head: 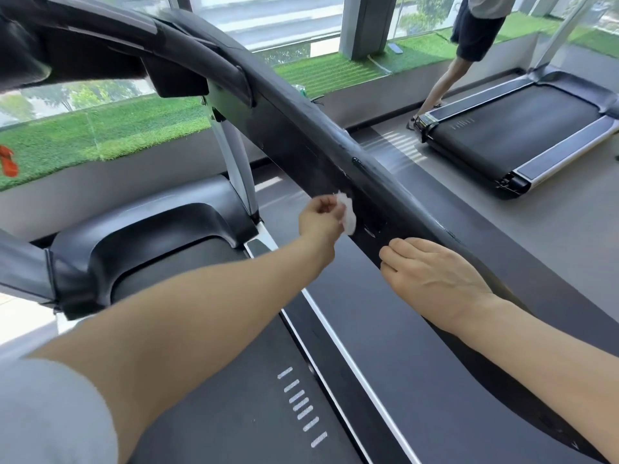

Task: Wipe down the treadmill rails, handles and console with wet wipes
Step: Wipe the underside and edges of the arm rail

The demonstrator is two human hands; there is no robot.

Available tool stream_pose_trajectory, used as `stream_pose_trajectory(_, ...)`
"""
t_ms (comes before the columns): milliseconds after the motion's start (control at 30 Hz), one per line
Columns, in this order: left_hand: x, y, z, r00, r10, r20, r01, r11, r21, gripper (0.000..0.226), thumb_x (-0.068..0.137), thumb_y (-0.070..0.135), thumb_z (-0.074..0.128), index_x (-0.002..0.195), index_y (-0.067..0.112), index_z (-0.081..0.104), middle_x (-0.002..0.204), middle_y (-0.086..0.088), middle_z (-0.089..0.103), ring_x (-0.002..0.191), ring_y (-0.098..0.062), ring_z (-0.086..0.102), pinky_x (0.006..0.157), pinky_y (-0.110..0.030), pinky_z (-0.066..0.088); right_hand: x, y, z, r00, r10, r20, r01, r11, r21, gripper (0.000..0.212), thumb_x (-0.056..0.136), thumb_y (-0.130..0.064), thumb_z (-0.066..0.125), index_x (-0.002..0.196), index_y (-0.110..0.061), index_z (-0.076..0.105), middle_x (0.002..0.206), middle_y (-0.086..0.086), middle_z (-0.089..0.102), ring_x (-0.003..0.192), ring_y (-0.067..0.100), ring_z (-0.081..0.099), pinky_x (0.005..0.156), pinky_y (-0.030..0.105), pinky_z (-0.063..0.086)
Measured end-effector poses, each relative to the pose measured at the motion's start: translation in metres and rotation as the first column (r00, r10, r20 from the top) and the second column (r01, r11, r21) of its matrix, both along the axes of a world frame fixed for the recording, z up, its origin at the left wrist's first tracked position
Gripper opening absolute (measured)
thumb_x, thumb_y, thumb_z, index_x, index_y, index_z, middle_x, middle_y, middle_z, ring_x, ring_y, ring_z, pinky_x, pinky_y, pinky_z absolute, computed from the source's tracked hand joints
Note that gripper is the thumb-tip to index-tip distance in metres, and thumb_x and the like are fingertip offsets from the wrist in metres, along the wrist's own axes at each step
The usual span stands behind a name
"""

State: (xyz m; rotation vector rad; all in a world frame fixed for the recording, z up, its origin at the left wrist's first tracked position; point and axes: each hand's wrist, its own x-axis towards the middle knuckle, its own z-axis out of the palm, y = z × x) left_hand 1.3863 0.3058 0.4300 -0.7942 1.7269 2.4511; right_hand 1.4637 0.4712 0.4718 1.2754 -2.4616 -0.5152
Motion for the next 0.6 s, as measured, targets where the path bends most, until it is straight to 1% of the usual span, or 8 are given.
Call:
stream_pose_trajectory(33,0.004,0.001,-0.005,1.000,-0.024,-0.014,0.024,1.000,-0.003,0.024,0.093,0.001,0.054,0.077,0.019,0.054,0.079,0.000,0.054,0.078,-0.019,0.051,0.077,-0.033,0.048,0.000,0.000,0.000,1.000,0.005,0.008,-0.005,1.000,-0.004,0.024,0.056,0.012,0.053,0.061,-0.011,0.058,0.068,0.005,0.049,0.066,0.023,0.051,0.068,0.032,0.052)
stream_pose_trajectory(67,0.001,-0.001,-0.009,1.000,0.007,-0.029,-0.007,1.000,-0.007,0.024,0.093,0.001,0.053,0.076,0.019,0.054,0.079,0.000,0.054,0.076,-0.019,0.050,0.074,-0.032,0.047,0.000,0.000,0.001,1.000,0.007,0.015,-0.007,1.000,-0.003,0.024,0.056,0.012,0.051,0.060,-0.011,0.058,0.067,0.005,0.049,0.065,0.023,0.051,0.067,0.032,0.053)
stream_pose_trajectory(133,-0.017,-0.008,-0.008,0.992,0.122,-0.043,-0.122,0.992,-0.011,0.022,0.093,0.000,0.051,0.079,0.017,0.054,0.080,0.000,0.053,0.074,-0.018,0.048,0.068,-0.029,0.043,0.000,0.000,0.002,1.000,0.007,0.016,-0.007,1.000,0.001,0.024,0.056,0.012,0.051,0.060,-0.011,0.058,0.067,0.005,0.049,0.065,0.023,0.051,0.067,0.031,0.052)
stream_pose_trajectory(167,-0.027,-0.012,-0.005,0.984,0.174,-0.043,-0.175,0.984,-0.017,0.019,0.093,0.000,0.050,0.083,0.016,0.054,0.081,0.000,0.053,0.075,-0.017,0.048,0.067,-0.027,0.042,0.000,0.000,0.002,1.000,0.008,0.014,-0.008,1.000,0.004,0.024,0.055,0.012,0.053,0.060,-0.011,0.058,0.067,0.004,0.049,0.065,0.022,0.051,0.068,0.031,0.052)
stream_pose_trajectory(267,-0.051,-0.023,0.007,0.956,0.290,-0.050,-0.291,0.956,-0.022,0.014,0.095,0.001,0.048,0.092,0.015,0.051,0.080,0.005,0.052,0.080,-0.014,0.049,0.070,-0.023,0.042,-0.001,0.001,0.001,1.000,0.024,0.014,-0.024,1.000,0.010,0.022,0.054,0.010,0.058,0.060,-0.012,0.057,0.068,0.003,0.049,0.065,0.022,0.050,0.069,0.030,0.051)
stream_pose_trajectory(367,-0.063,-0.029,0.021,0.926,0.359,-0.113,-0.360,0.933,0.019,0.017,0.095,0.002,0.047,0.088,0.017,0.049,0.080,0.006,0.051,0.082,-0.015,0.048,0.071,-0.023,0.041,-0.001,0.001,0.000,0.999,0.041,0.014,-0.041,0.999,0.004,0.022,0.054,0.009,0.059,0.060,-0.012,0.058,0.068,0.003,0.050,0.066,0.021,0.051,0.069,0.029,0.050)
stream_pose_trajectory(500,-0.053,-0.021,0.025,0.926,0.314,-0.212,-0.311,0.949,0.045,0.010,0.096,0.010,0.053,0.088,0.017,0.050,0.085,0.001,0.053,0.075,-0.012,0.047,0.074,-0.025,0.040,-0.001,0.002,0.001,0.998,0.048,0.040,-0.047,0.999,-0.020,0.023,0.052,0.009,0.063,0.059,-0.013,0.059,0.068,0.002,0.051,0.065,0.021,0.052,0.067,0.030,0.052)
stream_pose_trajectory(600,-0.033,-0.006,0.019,0.933,0.241,-0.268,-0.240,0.970,0.037,0.015,0.096,0.011,0.053,0.084,0.020,0.050,0.084,0.001,0.051,0.072,-0.011,0.045,0.070,-0.021,0.041,0.001,0.002,0.004,0.997,0.047,0.065,-0.046,0.999,-0.019,0.026,0.047,0.007,0.068,0.059,-0.014,0.059,0.069,0.001,0.051,0.066,0.020,0.052,0.065,0.028,0.051)
